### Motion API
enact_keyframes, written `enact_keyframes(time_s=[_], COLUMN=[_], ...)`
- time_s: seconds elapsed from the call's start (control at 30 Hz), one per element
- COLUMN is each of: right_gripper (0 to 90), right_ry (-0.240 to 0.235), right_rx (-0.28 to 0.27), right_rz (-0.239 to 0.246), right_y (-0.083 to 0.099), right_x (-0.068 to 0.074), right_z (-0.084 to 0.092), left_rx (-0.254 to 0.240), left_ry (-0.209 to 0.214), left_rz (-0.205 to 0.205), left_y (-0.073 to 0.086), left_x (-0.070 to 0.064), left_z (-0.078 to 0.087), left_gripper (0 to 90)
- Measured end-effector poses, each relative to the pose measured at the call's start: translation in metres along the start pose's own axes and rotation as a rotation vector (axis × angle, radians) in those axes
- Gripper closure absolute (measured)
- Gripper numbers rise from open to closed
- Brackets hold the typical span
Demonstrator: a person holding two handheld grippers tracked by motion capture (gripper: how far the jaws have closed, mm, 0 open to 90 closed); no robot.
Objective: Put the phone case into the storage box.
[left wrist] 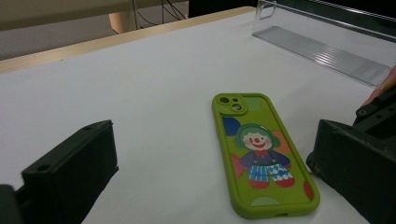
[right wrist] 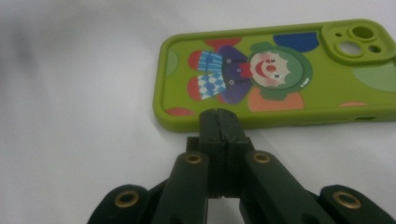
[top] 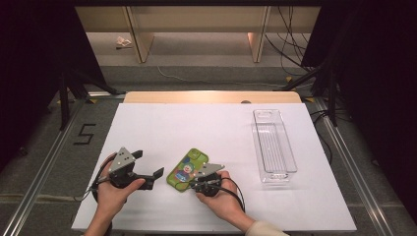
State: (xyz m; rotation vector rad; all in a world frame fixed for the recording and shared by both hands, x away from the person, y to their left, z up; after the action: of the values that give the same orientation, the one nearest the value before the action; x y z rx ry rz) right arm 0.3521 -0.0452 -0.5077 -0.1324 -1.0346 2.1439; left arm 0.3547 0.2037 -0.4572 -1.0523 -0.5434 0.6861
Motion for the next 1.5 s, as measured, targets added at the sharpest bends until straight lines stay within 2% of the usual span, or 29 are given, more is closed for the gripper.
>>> enact_keyframes(time_s=[0.1,0.17,0.23,0.33,0.37,0.4,0.43,0.5,0.6,0.8,0.9,1.23,1.37,1.5], right_gripper=[84.8,78.1,65.1,45.8,45.8,37.2,34.4,32.2,28.5,19.6,17.8,15.8,15.6,15.4], right_ry=[0.004,0.001,0.023,0.024,0.024,0.013,0.016,0.020,0.027,0.050,0.080,0.173,0.200,0.209], right_rx=[-0.028,-0.069,-0.120,-0.240,-0.240,-0.299,-0.324,-0.364,-0.392,-0.406,-0.426,-0.494,-0.507,-0.520], right_rz=[0.005,0.006,0.014,0.030,0.030,0.029,0.032,0.039,0.037,0.042,0.035,0.012,0.000,-0.010], right_y=[-0.003,-0.006,-0.009,-0.013,-0.013,-0.016,-0.017,-0.019,-0.020,-0.016,-0.012,0.002,0.008,0.015], right_x=[-0.004,-0.009,-0.017,-0.030,-0.030,-0.039,-0.043,-0.050,-0.057,-0.070,-0.077,-0.096,-0.103,-0.107], right_z=[0.011,0.021,0.034,0.055,0.055,0.071,0.078,0.089,0.100,0.116,0.126,0.166,0.178,0.186], left_rx=[0.002,0.003,0.002,0.003,0.003,0.002,0.003,0.005,0.011,0.035,0.069,0.196,0.223,0.222], left_ry=[0.003,0.005,0.005,0.006,0.006,0.006,0.005,0.006,0.009,0.000,-0.007,-0.017,-0.009,0.005], left_rz=[-0.003,-0.004,-0.003,-0.003,-0.003,-0.002,-0.003,-0.004,-0.008,0.001,0.004,0.021,0.019,0.011], left_y=[-0.001,-0.001,-0.001,-0.001,-0.001,-0.001,-0.001,-0.001,-0.002,-0.004,-0.006,-0.015,-0.019,-0.023], left_x=[-0.001,-0.001,-0.001,-0.002,-0.002,-0.002,-0.002,-0.003,-0.005,-0.007,-0.011,-0.031,-0.038,-0.043], left_z=[0.000,0.000,0.000,0.000,0.000,0.000,-0.001,-0.001,-0.002,-0.003,-0.006,-0.026,-0.034,-0.040], left_gripper=[0.0,0.0,0.0,0.0,0.0,0.0,0.0,0.0,0.0,0.0,0.0,0.1,0.2,0.1])
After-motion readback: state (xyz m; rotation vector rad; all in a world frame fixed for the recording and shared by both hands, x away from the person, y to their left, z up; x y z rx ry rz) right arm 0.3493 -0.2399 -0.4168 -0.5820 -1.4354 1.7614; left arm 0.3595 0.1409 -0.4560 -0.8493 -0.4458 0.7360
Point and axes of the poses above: each handheld gripper's, and its own axes: z roughly backward along the jaws, y roughly out of its underside, x roughly to its left, the point moved 2 cm from there along -z, roughly forward along the jaws, and after that the axes turned 10 degrees about -z, right-handed, at the moved point
